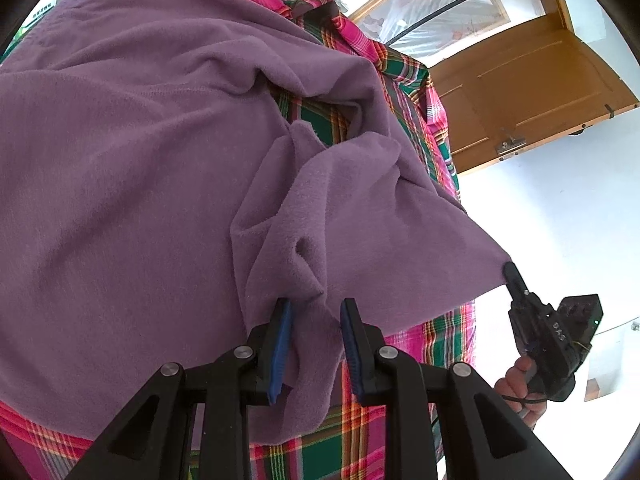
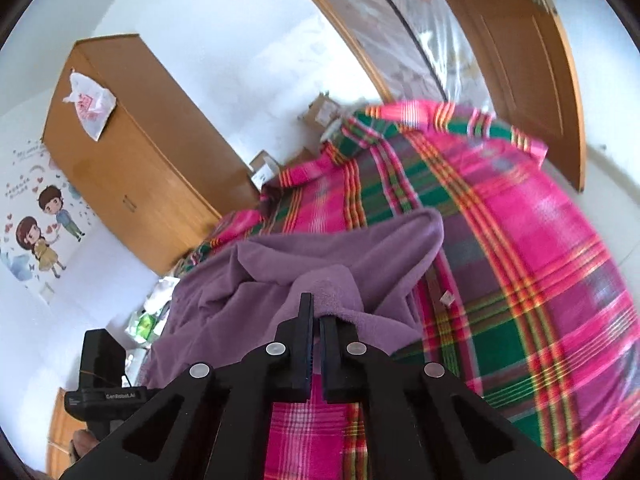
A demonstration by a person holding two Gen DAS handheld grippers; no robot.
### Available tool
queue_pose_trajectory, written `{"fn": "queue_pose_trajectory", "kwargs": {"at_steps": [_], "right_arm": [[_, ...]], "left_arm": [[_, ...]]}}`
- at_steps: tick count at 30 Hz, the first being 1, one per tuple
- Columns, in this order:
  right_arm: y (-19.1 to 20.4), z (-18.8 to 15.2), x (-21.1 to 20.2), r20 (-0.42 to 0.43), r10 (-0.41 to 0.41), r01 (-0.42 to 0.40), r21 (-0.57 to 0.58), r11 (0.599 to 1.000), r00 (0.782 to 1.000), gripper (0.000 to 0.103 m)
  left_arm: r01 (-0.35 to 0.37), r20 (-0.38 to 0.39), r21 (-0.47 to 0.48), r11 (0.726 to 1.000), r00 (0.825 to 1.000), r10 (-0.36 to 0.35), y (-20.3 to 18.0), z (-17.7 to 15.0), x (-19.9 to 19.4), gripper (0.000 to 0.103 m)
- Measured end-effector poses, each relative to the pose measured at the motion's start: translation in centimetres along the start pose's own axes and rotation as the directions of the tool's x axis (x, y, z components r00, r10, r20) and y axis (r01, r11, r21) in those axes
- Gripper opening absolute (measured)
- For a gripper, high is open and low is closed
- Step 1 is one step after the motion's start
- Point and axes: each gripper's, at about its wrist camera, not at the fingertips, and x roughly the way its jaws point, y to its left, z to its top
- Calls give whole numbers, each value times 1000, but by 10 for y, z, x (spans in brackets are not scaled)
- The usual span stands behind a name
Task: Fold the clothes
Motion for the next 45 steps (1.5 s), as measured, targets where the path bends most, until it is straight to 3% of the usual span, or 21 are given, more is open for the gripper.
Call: {"fn": "queue_pose_trajectory", "kwargs": {"at_steps": [11, 17, 20, 26, 33, 38, 40, 43, 45], "right_arm": [[35, -2, -61, 172, -51, 76, -142, 987, 984, 3], [41, -16, -85, 220, -90, 132, -184, 974, 971, 3], [30, -28, -92, 192, -104, 137, -167, 976, 976, 3], [4, -65, -91, 42, -129, 133, -133, 982, 991, 3], [-12, -98, -83, -129, -111, 94, -126, 988, 985, 4], [-14, -102, -88, -174, -113, 86, -154, 984, 978, 6], [-14, -94, -99, -149, -121, 91, -195, 977, 981, 7], [-23, -72, -110, -86, -83, 70, -151, 986, 993, 20], [-34, -56, -104, -68, -120, 110, -142, 984, 990, 30]], "left_arm": [[24, -16, 46, 999, 1000, -23, -13, -12, -6, 25], [24, -38, 57, 998, 999, -22, -16, -19, -2, 25], [19, -49, 62, 998, 999, -16, -16, -21, 0, 25], [16, -56, 63, 998, 998, -12, -18, -22, 2, 25], [12, -67, 77, 997, 998, -7, -22, -24, 5, 25], [12, -75, 83, 996, 997, -6, -24, -25, 6, 25], [6, -74, 79, 997, 997, 0, -24, -24, 7, 25], [4, -67, 76, 997, 998, 1, -28, -22, 9, 25], [6, -69, 86, 996, 998, 0, -31, -24, 8, 25]]}}
